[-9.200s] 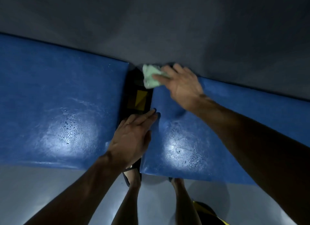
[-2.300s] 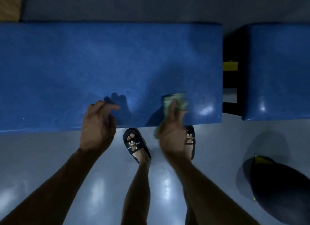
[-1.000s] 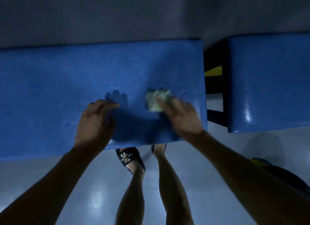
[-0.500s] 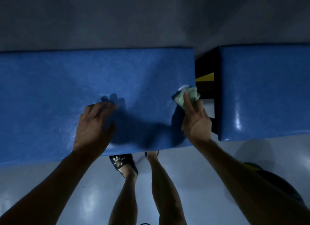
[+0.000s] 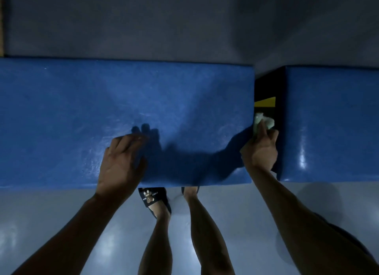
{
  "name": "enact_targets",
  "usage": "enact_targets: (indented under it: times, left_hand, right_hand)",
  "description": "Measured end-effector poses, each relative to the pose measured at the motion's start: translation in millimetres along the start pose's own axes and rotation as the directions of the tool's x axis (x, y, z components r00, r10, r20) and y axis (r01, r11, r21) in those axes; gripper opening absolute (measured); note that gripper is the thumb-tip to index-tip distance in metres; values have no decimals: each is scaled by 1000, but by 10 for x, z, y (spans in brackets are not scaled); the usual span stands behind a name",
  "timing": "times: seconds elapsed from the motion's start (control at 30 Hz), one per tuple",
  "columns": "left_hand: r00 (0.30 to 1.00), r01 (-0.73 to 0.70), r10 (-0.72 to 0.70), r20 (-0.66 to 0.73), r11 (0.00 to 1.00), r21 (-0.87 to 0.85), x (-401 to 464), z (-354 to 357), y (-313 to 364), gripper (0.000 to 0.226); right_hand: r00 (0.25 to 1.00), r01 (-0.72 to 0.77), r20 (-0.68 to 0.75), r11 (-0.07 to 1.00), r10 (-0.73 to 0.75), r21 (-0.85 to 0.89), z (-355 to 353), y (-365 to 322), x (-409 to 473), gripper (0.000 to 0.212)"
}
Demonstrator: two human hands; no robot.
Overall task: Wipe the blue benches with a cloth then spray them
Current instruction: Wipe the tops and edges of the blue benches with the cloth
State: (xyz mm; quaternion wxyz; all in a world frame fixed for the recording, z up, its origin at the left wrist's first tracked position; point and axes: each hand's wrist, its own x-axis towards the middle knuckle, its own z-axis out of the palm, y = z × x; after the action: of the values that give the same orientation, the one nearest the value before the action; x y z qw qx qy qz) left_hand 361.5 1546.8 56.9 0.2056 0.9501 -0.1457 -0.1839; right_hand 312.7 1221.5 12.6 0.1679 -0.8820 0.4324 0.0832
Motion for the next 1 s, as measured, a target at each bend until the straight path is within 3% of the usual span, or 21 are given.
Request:
enact_targets:
  times: [0.17, 0.27, 0.3, 0.37, 0.43, 0.47, 0.5, 0.53, 0.67, 0.73, 0.77, 0.8, 0.83, 0.93, 1.0]
  left_hand:
    - [998, 58, -58, 30, 998, 7, -91, 51, -25, 64]
    - [997, 66, -66, 33, 998, -3, -60, 71, 15, 70]
    - [997, 74, -74, 31, 997, -7, -42, 71, 35, 73]
    - [996, 83, -83, 18, 997, 7, 1, 57, 65, 79]
    - [996, 85, -85, 12, 996, 40, 57, 43, 81, 84]
    - [996, 86, -87, 13, 995, 57, 85, 42, 84, 87]
    - [996, 91, -92, 17, 993, 70, 110, 47, 85, 89]
    - [995, 99, -101, 22, 992, 81, 133, 51, 83, 92]
    - [992, 117, -121, 41, 990, 83, 168, 66, 85, 98]
    - [991, 128, -131, 31, 989, 75, 148, 67, 81, 97]
    - [990, 136, -138, 24, 988, 71, 130, 69, 82, 97]
    - [990, 142, -144, 15, 987, 68, 109, 66, 82, 98]
    - [989, 147, -148, 12, 987, 65, 84, 63, 74, 99]
    - [985, 164, -168, 45, 984, 74, -1, 62, 3, 110]
    - [980, 181, -189, 67, 978, 105, -66, 53, -47, 115]
  right_hand:
    - [981, 32, -192, 995, -14, 90, 325, -640, -103, 62]
    - [948, 308, -118, 947, -296, 96, 510, -917, -500, 63]
    - [878, 477, -96, 875, -469, 87, 538, -1030, -689, 61]
    - [629, 777, 39, 630, -776, -11, 571, -1147, -978, 57]
    - [425, 905, 156, 422, -892, -56, 554, -1045, -822, 59]
    - [382, 924, 120, 375, -916, -80, 496, -943, -607, 57]
    - [383, 919, 73, 373, -921, -125, 441, -804, -364, 54]
    - [436, 888, 31, 424, -900, -180, 361, -652, -129, 54]
    - [816, 549, -61, 803, -575, -234, 166, -485, 156, 68]
    - [883, 453, -82, 884, -463, -112, 394, -702, -166, 62]
    - [864, 495, -78, 867, -498, -48, 529, -830, -397, 59]
    - [808, 586, -59, 810, -586, -13, 642, -960, -646, 56]
    - [706, 707, -13, 706, -708, -45, 739, -1059, -883, 54]
    - [284, 959, 210, 273, -936, -79, 720, -1149, -1185, 41]
    - [54, 997, 236, 41, -970, -62, 636, -1112, -862, 55]
